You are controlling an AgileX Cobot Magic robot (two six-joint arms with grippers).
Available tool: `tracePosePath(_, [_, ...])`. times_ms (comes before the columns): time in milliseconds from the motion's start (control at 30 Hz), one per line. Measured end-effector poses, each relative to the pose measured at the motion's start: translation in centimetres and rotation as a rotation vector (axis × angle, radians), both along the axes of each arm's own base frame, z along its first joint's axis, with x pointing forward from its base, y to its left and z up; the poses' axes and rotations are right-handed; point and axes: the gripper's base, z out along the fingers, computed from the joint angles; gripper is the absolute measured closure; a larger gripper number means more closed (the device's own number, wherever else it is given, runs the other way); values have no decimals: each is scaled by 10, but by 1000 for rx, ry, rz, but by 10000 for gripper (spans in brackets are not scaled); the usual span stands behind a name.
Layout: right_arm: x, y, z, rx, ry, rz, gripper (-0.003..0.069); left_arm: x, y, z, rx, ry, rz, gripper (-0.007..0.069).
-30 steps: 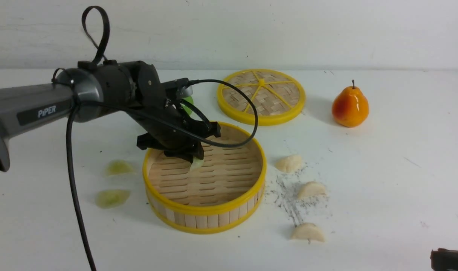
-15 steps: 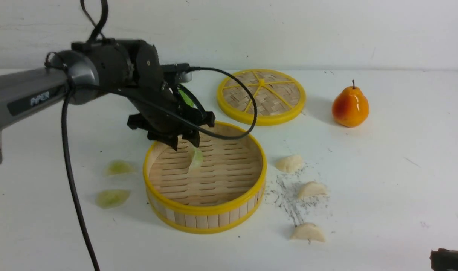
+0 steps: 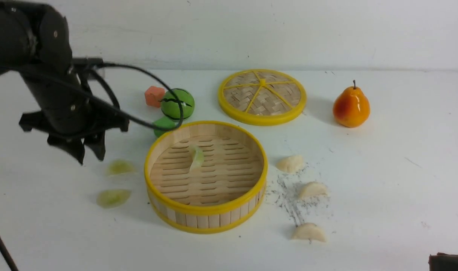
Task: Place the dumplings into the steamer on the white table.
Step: 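Reach for and grasp a dumpling on the table with the left gripper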
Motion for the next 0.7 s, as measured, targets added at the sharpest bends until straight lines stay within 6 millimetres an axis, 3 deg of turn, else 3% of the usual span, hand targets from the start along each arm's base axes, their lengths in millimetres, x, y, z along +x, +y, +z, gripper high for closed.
tracePosePath(167, [0,1,0,-15,-7,23,576,-9,-3,-36,-21,-6,-69,345])
tracePosePath(433, [-1,2,0,-4,-4,39,573,-3,-3,-46,24,-74,-204,221])
tracePosePath(700, [-1,2,0,-3,-2,40,565,3,-4,-77,73,-5,-388,204])
